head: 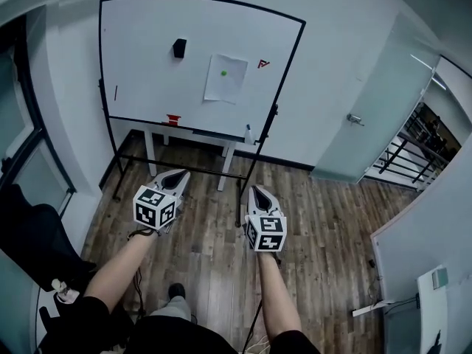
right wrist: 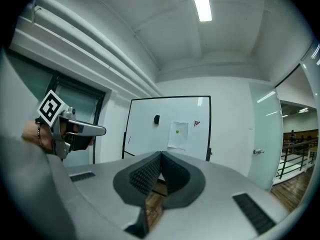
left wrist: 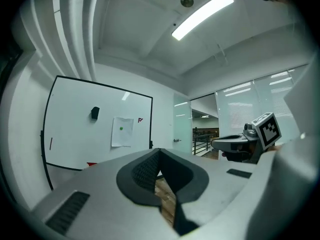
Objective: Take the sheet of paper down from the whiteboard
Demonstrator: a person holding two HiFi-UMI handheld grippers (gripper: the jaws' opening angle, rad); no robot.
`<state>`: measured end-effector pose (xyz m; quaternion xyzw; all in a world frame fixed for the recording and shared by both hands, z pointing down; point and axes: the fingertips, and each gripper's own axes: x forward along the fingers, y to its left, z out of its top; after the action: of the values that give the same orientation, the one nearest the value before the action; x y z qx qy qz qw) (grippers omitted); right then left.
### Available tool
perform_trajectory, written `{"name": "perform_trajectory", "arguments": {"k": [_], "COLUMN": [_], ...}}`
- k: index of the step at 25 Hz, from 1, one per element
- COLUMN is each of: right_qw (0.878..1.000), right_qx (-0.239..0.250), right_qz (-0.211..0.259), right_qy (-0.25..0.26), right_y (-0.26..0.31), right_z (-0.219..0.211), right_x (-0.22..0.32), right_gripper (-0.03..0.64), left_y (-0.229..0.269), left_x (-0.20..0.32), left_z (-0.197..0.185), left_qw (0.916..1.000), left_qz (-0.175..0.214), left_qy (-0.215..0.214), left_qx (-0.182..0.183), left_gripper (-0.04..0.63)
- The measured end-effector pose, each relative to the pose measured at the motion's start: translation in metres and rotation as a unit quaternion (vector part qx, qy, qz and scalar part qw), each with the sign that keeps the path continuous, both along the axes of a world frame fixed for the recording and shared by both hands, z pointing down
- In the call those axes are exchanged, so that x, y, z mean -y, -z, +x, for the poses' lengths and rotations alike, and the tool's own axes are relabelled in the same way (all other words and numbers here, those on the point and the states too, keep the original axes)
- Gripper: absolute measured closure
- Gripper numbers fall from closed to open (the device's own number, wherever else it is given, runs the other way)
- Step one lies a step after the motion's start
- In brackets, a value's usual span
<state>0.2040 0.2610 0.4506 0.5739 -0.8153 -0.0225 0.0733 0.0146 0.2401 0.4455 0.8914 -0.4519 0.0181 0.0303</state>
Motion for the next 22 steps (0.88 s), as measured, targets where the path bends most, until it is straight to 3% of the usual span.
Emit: {"name": "perform_trajectory", "arguments": {"k": [12, 22], "right_qw": [1.000, 0.999], "right_qx": [-0.008, -0.016], "right_qz": [-0.017, -0.026], "right_qy": [0.010, 0.017], "right_y": [-0.012, -0.023], "right_z": [-0.056, -0.091], "right_x": [0.144, 0.212], "right_gripper": [0.592, 0.592], "left_y": [-0.019, -0.029], "left_x": [0.133, 0.199], "left_z": [-0.065, -0.095], "left_qw": [0.9997, 0.9994], "left_qz": [-0.016, -0.020], "left_qy": [0.009, 0.009], "left_qx": [-0.015, -0.029], "left_gripper": [0.574, 0.574]}}
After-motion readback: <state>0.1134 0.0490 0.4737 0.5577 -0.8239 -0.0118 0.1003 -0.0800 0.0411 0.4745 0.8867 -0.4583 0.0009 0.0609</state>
